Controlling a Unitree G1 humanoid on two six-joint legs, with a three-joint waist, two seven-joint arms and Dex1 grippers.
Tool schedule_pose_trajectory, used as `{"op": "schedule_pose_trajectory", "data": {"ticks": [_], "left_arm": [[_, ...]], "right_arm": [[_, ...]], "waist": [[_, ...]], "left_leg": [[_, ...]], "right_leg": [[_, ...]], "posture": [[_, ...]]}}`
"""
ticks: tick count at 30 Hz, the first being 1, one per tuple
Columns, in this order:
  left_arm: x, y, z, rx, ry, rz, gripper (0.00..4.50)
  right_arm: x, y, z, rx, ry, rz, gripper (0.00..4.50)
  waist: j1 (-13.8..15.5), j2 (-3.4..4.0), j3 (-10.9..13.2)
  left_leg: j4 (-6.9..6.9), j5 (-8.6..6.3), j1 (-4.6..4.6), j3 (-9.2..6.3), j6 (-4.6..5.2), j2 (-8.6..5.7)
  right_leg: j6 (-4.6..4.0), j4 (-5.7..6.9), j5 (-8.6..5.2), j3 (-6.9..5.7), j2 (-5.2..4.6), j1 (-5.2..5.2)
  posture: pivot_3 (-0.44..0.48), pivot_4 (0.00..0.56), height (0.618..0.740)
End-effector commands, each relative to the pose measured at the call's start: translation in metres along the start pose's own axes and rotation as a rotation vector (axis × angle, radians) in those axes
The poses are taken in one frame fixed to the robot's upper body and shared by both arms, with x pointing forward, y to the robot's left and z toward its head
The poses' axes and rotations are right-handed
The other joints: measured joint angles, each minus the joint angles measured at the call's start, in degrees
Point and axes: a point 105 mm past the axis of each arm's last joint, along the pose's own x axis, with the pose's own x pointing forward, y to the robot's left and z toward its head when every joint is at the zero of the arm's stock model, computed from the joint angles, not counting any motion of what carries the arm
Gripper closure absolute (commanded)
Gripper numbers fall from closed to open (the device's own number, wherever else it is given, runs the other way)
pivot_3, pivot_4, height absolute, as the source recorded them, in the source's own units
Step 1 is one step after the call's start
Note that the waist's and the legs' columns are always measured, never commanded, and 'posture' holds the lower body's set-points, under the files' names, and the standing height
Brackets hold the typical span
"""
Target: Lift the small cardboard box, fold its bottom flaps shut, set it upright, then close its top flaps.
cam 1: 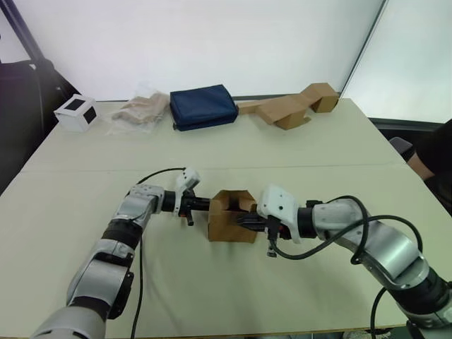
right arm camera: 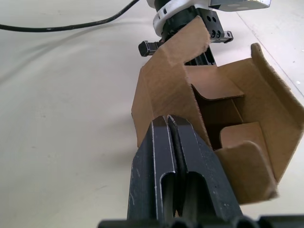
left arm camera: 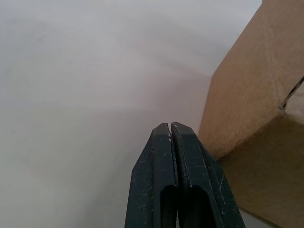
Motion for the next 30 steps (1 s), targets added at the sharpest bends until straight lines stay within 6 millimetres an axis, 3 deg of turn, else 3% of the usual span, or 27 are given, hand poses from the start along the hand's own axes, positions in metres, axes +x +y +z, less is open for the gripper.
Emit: {"op": "schedule_pose_trajectory", "data": {"ticks": [1, 7, 10, 13, 19, 22, 30], "left_arm": [[-0.004, 0.000, 0.012, 0.036, -0.035, 0.009, 4.46], [-0.007, -0.001, 0.012, 0.035, -0.041, 0.020, 4.46], [-0.019, 0.007, 0.016, 0.038, -0.062, 0.080, 4.46], [-0.041, 0.010, 0.035, -0.028, -0.174, 0.125, 4.46], [-0.065, -0.039, 0.049, 0.011, -0.171, 0.005, 4.46], [-0.070, -0.064, 0.046, 0.009, -0.131, -0.057, 4.46], [-0.053, -0.079, 0.034, 0.011, -0.095, -0.059, 4.46]], "right_arm": [[0.003, -0.001, 0.003, -0.038, -0.014, -0.006, 4.50], [0.013, -0.006, -0.010, -0.036, 0.015, -0.024, 4.50], [0.013, -0.009, -0.012, -0.048, 0.020, -0.034, 4.50], [0.013, -0.014, -0.004, -0.040, -0.020, -0.053, 4.50], [0.011, -0.018, 0.002, -0.026, -0.059, -0.065, 4.50], [0.011, -0.019, 0.003, -0.022, -0.064, -0.066, 4.50], [0.012, -0.019, 0.000, -0.016, -0.056, -0.056, 4.50]], "waist": [[0.01, 0.00, 0.00], [-0.08, 0.00, 0.00], [-0.09, 0.00, 0.00], [-0.22, 0.00, 0.00], [-0.23, 0.01, -0.01], [-0.19, 0.01, -0.01], [-0.06, 0.01, -0.01]], "left_leg": [[0.00, 0.00, 0.00, 0.00, 0.00, 0.00], [0.00, 0.00, 0.01, 0.01, 0.00, 0.00], [0.00, 0.00, 0.01, 0.01, 0.00, 0.00], [0.00, 0.00, 0.02, 0.00, 0.00, 0.02], [-0.01, 0.00, 0.02, 0.00, -0.01, 0.03], [-0.01, 0.01, 0.02, 0.00, -0.03, 0.01], [-0.01, 0.02, 0.02, 0.01, -0.04, -0.04]], "right_leg": [[0.00, 0.00, 0.00, 0.00, 0.00, 0.00], [0.00, 0.02, 0.00, 0.00, 0.00, 0.00], [0.00, 0.02, 0.00, 0.00, -0.01, 0.00], [0.00, 0.02, 0.00, 0.00, 0.01, 0.00], [0.00, 0.05, 0.00, 0.01, -0.12, -0.01], [0.00, 0.07, 0.00, 0.00, -0.25, -0.01], [0.00, 0.08, 0.00, -0.02, -0.26, -0.01]], "posture": [[0.000, 0.150, 0.740], [0.000, 0.150, 0.740], [0.000, 0.150, 0.740], [0.000, 0.150, 0.740], [0.000, 0.150, 0.740], [0.000, 0.150, 0.740], [0.000, 0.150, 0.740]]}}
